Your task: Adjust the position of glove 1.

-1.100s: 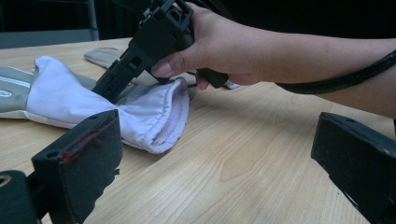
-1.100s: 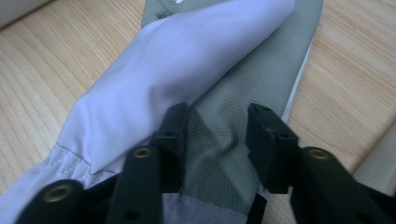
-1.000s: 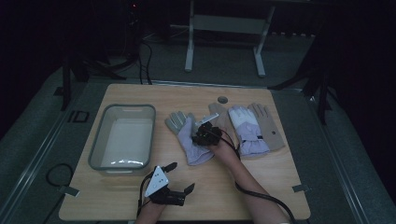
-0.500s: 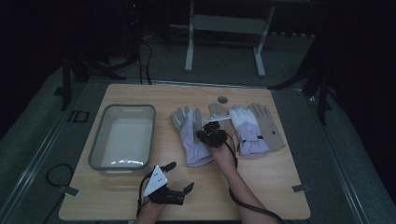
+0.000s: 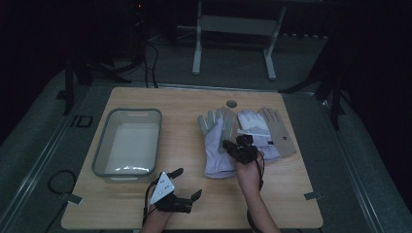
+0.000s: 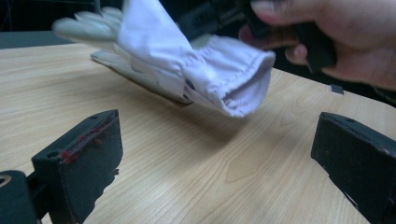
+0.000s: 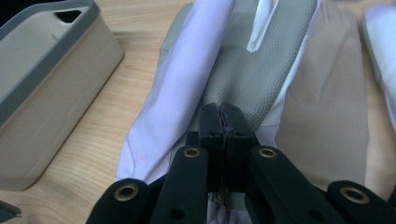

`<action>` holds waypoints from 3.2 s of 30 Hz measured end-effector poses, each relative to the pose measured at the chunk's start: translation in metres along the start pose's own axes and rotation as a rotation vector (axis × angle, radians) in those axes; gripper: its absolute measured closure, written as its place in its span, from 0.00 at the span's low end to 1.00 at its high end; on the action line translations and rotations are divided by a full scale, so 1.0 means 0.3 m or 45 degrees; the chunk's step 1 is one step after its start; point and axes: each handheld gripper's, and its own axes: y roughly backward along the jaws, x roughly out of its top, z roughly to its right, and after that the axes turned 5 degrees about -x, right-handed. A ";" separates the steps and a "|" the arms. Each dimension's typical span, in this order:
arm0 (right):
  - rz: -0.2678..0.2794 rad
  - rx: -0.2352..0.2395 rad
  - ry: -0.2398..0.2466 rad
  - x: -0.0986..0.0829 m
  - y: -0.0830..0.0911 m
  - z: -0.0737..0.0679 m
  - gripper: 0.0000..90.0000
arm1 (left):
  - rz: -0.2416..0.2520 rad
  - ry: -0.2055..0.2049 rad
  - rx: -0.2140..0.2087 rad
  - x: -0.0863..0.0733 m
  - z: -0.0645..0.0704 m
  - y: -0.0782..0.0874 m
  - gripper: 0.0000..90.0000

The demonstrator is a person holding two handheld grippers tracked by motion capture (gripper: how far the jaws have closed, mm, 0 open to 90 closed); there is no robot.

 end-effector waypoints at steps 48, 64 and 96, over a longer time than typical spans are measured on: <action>-0.133 -0.184 0.359 0.077 0.059 0.310 0.58 | -0.004 0.000 -0.013 0.001 -0.001 -0.002 0.02; -0.181 -0.227 0.335 0.226 0.043 0.506 0.63 | -0.008 0.001 -0.015 0.001 -0.001 -0.003 0.02; -0.268 -0.178 0.189 0.131 -0.089 0.509 0.89 | -0.012 0.004 -0.020 0.002 -0.002 -0.005 0.02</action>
